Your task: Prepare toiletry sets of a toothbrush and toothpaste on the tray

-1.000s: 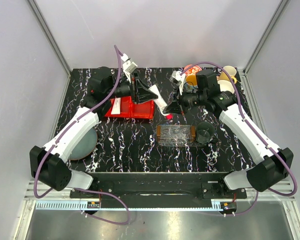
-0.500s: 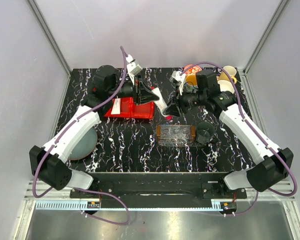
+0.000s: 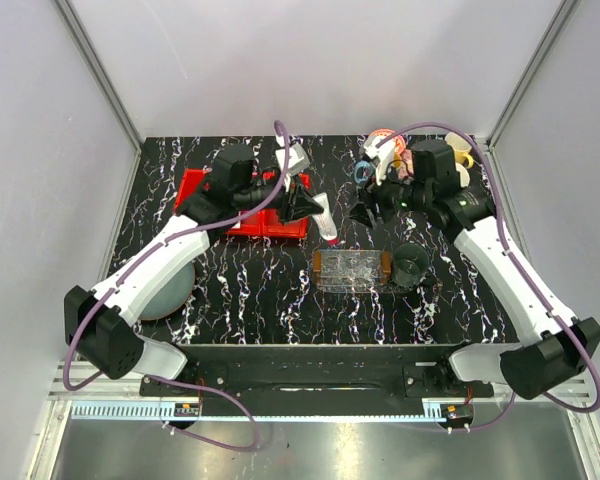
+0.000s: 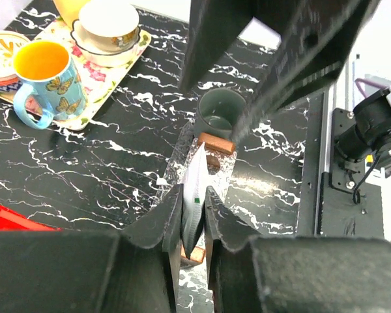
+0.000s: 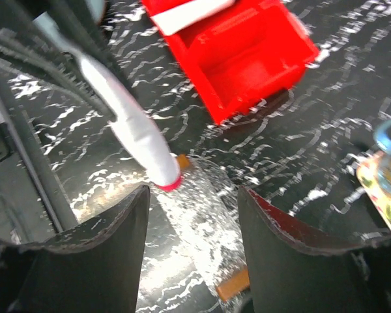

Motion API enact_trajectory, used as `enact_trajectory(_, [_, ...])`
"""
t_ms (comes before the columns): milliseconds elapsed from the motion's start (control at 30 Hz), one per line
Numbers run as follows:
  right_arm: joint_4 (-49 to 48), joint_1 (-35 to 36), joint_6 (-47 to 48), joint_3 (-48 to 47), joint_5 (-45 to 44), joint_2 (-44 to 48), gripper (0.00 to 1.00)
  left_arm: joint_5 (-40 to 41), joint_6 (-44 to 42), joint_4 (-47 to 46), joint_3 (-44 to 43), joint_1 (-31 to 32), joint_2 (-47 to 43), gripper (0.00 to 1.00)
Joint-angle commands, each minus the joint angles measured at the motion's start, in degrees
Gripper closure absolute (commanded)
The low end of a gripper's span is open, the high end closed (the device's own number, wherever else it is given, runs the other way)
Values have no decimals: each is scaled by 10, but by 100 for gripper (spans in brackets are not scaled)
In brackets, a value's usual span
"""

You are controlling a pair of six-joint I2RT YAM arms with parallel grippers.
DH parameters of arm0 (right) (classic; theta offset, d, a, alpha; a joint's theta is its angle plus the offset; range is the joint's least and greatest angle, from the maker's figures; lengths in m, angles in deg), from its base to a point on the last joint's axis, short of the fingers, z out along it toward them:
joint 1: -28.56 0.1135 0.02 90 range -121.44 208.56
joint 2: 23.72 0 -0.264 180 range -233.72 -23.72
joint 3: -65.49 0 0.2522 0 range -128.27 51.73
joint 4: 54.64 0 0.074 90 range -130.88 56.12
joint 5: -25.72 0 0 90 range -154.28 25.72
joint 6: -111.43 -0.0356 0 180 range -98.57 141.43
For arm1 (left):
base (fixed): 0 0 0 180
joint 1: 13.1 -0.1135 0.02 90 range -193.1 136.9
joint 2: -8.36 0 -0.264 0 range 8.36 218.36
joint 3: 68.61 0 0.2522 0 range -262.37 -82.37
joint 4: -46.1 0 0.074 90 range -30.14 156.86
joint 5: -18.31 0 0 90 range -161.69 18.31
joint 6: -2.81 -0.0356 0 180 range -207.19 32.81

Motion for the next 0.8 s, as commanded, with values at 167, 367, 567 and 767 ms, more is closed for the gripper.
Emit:
enact_trajectory(167, [-8, -67, -16, 32, -141, 51, 39, 85, -82, -39, 39, 50, 7, 100])
enact_trajectory(367, [-15, -93, -23, 57, -159, 61, 39, 104, -97, -45, 55, 69, 8, 100])
enact_trajectory(567, [-18, -99, -19, 71, -166, 58, 39, 121, -113, -50, 74, 85, 3, 100])
enact_trajectory(767, [-21, -100, -20, 70, -157, 50, 38, 130, -117, -75, 93, 95, 7, 100])
